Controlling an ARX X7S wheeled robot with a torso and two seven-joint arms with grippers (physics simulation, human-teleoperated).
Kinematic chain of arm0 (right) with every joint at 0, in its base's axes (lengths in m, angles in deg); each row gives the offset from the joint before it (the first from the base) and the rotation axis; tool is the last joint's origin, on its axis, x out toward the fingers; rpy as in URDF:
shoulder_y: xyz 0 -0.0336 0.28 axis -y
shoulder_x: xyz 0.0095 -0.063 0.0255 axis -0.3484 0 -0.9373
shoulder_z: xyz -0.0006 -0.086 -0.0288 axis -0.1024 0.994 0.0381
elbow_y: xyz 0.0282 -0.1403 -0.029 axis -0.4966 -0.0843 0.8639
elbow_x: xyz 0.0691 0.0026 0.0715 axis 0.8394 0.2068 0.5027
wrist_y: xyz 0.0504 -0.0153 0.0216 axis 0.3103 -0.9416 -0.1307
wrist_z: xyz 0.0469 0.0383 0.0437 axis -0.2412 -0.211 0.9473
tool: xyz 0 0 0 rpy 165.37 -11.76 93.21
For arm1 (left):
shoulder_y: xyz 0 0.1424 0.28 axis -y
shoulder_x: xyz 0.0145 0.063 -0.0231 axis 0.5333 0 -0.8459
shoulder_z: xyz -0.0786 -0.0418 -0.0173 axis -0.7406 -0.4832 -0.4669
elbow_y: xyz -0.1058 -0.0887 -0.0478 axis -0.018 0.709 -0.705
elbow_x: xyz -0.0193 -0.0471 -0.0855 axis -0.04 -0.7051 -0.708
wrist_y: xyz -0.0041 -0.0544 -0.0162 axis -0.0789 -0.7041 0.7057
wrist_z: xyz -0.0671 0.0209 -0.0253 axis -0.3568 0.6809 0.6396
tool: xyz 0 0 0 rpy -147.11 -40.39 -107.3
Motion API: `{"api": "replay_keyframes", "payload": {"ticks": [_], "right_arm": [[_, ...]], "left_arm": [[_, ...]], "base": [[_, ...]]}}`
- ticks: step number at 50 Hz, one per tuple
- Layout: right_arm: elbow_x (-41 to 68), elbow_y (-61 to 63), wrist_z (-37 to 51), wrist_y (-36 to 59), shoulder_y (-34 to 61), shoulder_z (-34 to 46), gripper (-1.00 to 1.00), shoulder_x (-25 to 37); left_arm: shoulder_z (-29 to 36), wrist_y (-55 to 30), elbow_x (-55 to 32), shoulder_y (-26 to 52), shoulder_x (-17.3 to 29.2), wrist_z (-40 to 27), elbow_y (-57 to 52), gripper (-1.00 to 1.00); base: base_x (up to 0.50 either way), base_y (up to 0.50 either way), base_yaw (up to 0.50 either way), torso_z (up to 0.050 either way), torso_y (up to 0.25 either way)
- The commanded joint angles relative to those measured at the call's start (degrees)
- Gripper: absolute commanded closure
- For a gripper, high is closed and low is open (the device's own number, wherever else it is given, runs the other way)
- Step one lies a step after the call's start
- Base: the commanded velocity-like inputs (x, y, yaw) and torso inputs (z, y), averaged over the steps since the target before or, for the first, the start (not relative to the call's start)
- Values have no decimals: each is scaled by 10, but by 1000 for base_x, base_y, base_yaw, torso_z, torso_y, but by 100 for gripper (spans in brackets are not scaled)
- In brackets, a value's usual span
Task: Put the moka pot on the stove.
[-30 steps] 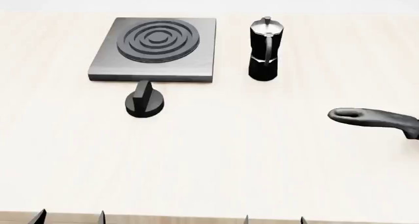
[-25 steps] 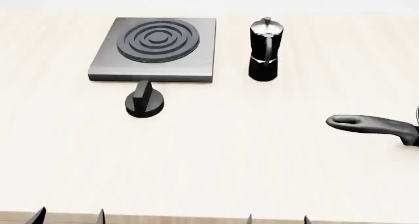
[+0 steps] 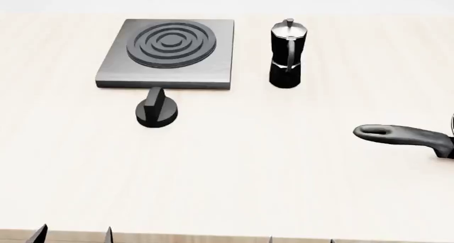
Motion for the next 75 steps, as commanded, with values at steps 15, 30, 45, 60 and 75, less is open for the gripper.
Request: {"api": "replay_keyframes", "payload": {"ticks": [15,30,45,60,75], "right_arm": [[23,78,23,6,-9,24,-100,23],[37,68,32,-5,-9,33,-100,31],[40,67,44,-4,-8,43,-100,41],[42,69,56,-4,-8,49,-100,48],[40,90,68,7,-18,60,-100,56]], "left_arm": [[26,68,-17,4,20,-12,24,-100],[38,93,-20,6,29,-22,33,-100],[48,100,-29,7,37,-27,36,-100],[57,102,-34,9,44,-33,37,-100],[63,106,-42,10,48,-39,38,-100]], "base": [[43,0,0,0,0],[141,0,0,0,0],[142,0,0,0,0],[156,0,0,0,0],[166,0,0,0,0]]}}
